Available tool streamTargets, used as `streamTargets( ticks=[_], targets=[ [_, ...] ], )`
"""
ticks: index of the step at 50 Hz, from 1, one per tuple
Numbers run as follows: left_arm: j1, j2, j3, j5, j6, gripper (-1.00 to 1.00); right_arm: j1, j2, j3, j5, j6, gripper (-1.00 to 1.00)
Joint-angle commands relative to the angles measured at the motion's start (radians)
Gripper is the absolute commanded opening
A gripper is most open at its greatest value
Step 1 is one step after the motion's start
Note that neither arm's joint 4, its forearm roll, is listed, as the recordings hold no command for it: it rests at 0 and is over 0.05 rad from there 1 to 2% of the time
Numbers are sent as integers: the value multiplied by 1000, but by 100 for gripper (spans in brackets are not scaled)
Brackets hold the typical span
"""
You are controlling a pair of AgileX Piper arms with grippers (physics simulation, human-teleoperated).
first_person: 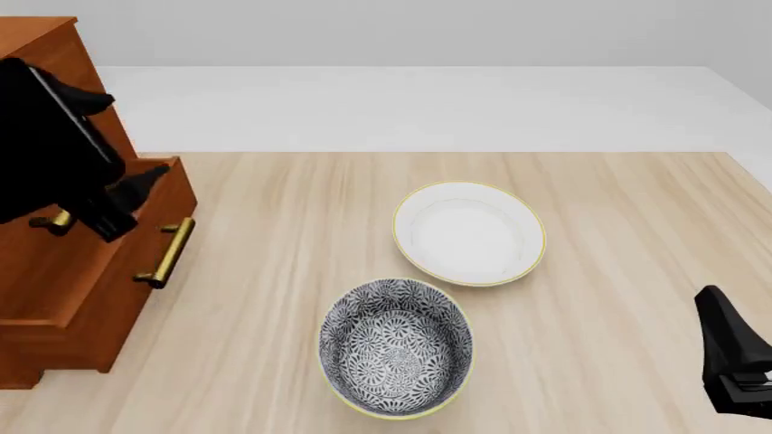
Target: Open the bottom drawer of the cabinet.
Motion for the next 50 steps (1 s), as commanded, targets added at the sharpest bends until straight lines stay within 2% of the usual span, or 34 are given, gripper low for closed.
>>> streamTargets(
  ticks=[1, 4, 5, 6, 7, 8, 10, 14, 15, 20, 27, 31, 32, 36, 44, 49, 50],
  targets=[
    [-21, -54, -138, 172, -205, 100, 0, 0, 0, 0, 0, 100],
    [-3, -67, -162, 196, -246, 100, 0, 0, 0, 0, 0, 100],
    [21, -70, -152, 191, -238, 100, 0, 0, 0, 0, 0, 100],
    [26, -71, -167, 204, -271, 100, 0, 0, 0, 0, 0, 100],
    [27, -66, -203, 232, -334, 100, 0, 0, 0, 0, 0, 100],
    [49, -74, -198, 232, -329, 100, 0, 0, 0, 0, 0, 100],
    [51, -79, -218, 259, -382, 100, 0, 0, 0, 0, 0, 100],
    [66, -87, -241, 282, -432, 100, 0, 0, 0, 0, 0, 100],
    [73, -92, -251, 293, -467, 100, 0, 0, 0, 0, 0, 100],
    [71, -104, -246, 312, -546, 100, 0, 0, 0, 0, 0, 100],
    [76, -125, -255, 335, -595, 100, 0, 0, 0, 0, 0, 100],
    [70, -133, -259, 354, -663, 100, 0, 0, 0, 0, 0, 100],
    [70, -136, -257, 356, -657, 100, 0, 0, 0, 0, 0, 100],
    [52, -134, -272, 386, -749, 100, 0, 0, 0, 0, 0, 100],
    [86, -141, -277, 422, -744, 100, 0, 0, 0, 0, 0, 100],
    [90, -142, -284, 432, -766, 100, 0, 0, 0, 0, 0, 100],
    [92, -145, -277, 435, -787, 100, 0, 0, 0, 0, 0, 100]
  ],
)
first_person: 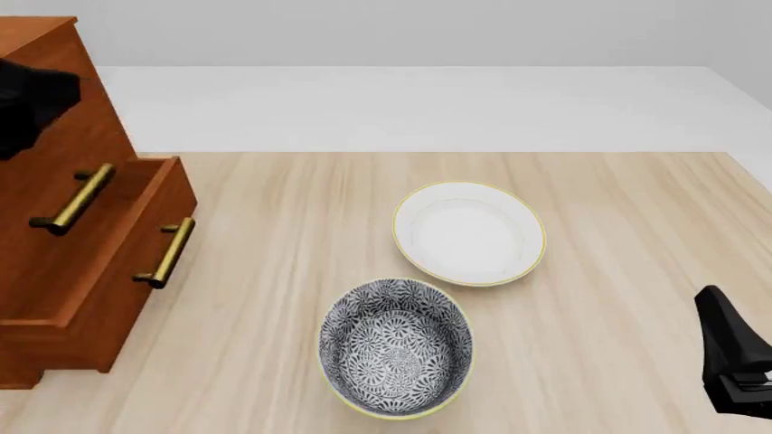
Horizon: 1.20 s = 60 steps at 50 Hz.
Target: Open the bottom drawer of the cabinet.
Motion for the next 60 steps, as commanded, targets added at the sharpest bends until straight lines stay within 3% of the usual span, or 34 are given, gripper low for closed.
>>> streamTargets(
  ticks=[1, 3, 14, 30, 31, 39, 60],
  targets=[
    [17, -11, -7, 39, -73, 100, 0, 0, 0, 0, 0, 100],
    [25, -15, 19, 35, -104, 100, 0, 0, 0, 0, 0, 100],
    [115, -39, 52, 43, -91, 100, 0, 0, 0, 0, 0, 100],
    [117, -42, 83, 43, -151, 100, 0, 0, 0, 0, -1, 100],
    [101, -41, 92, 42, -201, 100, 0, 0, 0, 0, -1, 100],
    [105, -57, 150, 20, -230, 100, 0, 0, 0, 0, -1, 100],
    [152, -88, 281, -48, -255, 100, 0, 0, 0, 0, 0, 100]
  ],
)
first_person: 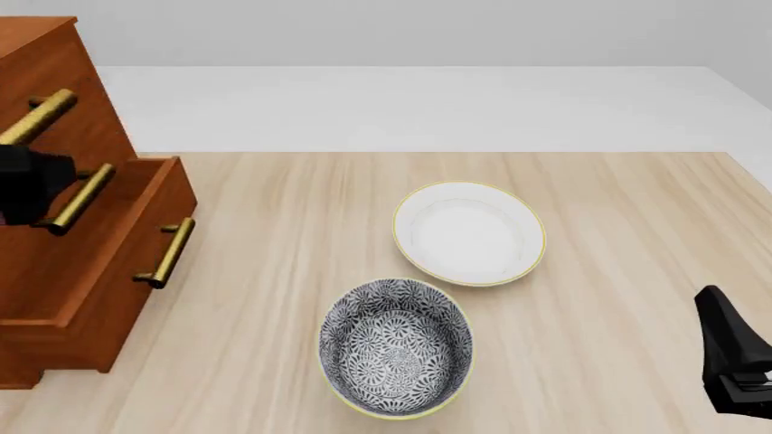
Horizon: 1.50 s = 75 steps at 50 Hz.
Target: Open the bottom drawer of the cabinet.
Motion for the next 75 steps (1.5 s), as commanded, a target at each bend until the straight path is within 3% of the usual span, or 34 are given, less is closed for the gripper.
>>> streamTargets(
  ticks=[1, 22, 30, 47, 75],
  targets=[
    [29, -12, 56, -29, -14, 100, 0, 0, 0, 0, 0, 100],
    [66, 10, 126, -90, -15, 100, 1, 0, 0, 0, 0, 100],
    [62, 36, 137, -119, -46, 100, 0, 0, 0, 0, 0, 100],
    [97, 140, 189, -233, 0, 100, -1, 0, 0, 0, 0, 100],
    [113, 243, 272, -370, -5, 100, 0, 0, 0, 0, 1, 100]
  ],
)
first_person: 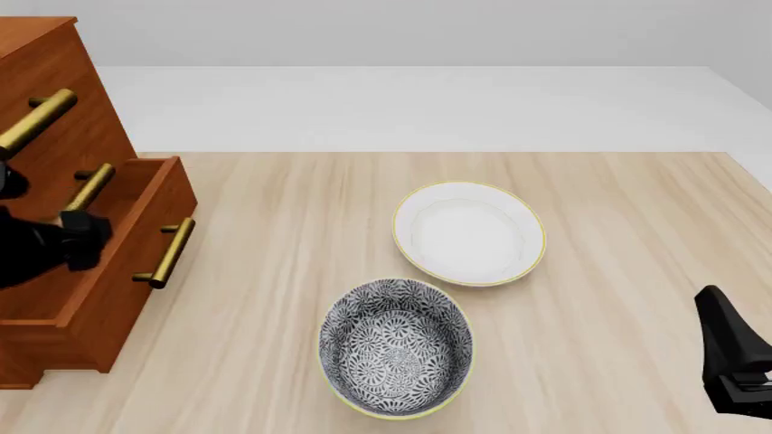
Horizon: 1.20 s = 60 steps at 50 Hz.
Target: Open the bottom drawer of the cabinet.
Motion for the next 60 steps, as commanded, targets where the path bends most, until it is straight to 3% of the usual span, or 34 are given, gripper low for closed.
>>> streamTargets(
  ticks=[1, 17, 47, 60],
  targets=[
    [8, 35, 33, -47, 2, 100, 0, 0, 0, 0, 1, 100],
    [50, 30, 75, -71, 5, 100, 0, 0, 0, 0, 0, 100],
    [46, 193, 66, -158, 96, 100, 0, 0, 0, 0, 0, 100],
    [39, 260, 69, -202, 90, 100, 0, 0, 0, 0, 0, 100]
  ],
)
